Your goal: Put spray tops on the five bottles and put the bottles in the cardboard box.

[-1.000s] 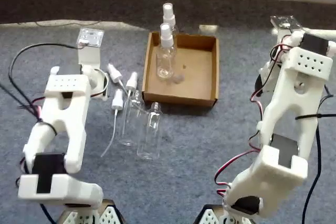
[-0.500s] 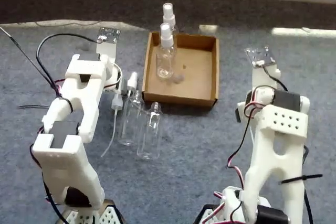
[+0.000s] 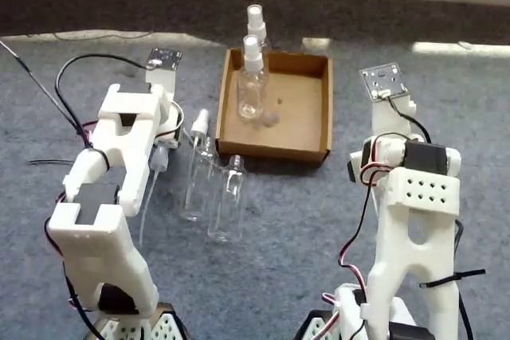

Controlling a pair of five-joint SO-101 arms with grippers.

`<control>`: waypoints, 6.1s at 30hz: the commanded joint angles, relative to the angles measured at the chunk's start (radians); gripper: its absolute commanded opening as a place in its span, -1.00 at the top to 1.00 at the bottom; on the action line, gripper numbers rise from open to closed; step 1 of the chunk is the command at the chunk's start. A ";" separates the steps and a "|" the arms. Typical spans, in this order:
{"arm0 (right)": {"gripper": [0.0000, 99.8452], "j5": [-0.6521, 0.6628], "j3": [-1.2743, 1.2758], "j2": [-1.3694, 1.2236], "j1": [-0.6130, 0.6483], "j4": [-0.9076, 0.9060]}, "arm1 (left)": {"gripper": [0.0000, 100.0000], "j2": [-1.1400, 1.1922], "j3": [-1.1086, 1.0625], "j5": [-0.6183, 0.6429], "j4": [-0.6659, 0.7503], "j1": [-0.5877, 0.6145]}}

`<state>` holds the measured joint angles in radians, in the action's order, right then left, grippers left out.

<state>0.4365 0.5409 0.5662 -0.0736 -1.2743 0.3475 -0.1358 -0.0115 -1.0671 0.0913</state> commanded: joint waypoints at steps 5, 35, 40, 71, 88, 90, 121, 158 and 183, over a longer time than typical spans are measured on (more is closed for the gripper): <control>0.99 -0.101 -0.015 0.050 0.162 0.171 | 0.93 -0.361 0.232 0.012 -0.206 0.067; 0.99 -0.232 0.855 1.001 0.588 0.826 | 0.99 -1.095 0.240 0.287 0.232 -0.532; 0.99 -0.232 0.855 1.047 0.631 0.825 | 0.99 -1.010 0.252 0.288 0.236 -0.558; 0.99 -0.232 0.857 1.078 0.631 0.820 | 0.99 -0.961 0.054 0.284 0.212 -0.578; 0.99 -0.232 0.857 1.072 0.631 0.820 | 0.99 -0.951 0.263 0.213 0.267 -0.576; 0.99 -0.232 0.857 1.073 0.631 0.820 | 0.99 -0.951 0.262 0.201 0.279 -0.576; 0.99 -0.241 0.848 1.078 0.608 0.820 | 0.99 -0.980 -0.110 0.204 0.245 -0.680; 0.99 -0.302 0.855 1.073 0.576 0.822 | 0.99 -1.027 0.154 0.290 0.241 -0.641; 0.99 -0.304 0.852 1.078 0.575 0.822 | 0.68 -1.228 -0.332 0.239 0.184 -0.657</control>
<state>0.1373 1.4093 1.6326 0.5125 -0.4749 -0.7664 -0.4335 0.2693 -0.8723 -0.5623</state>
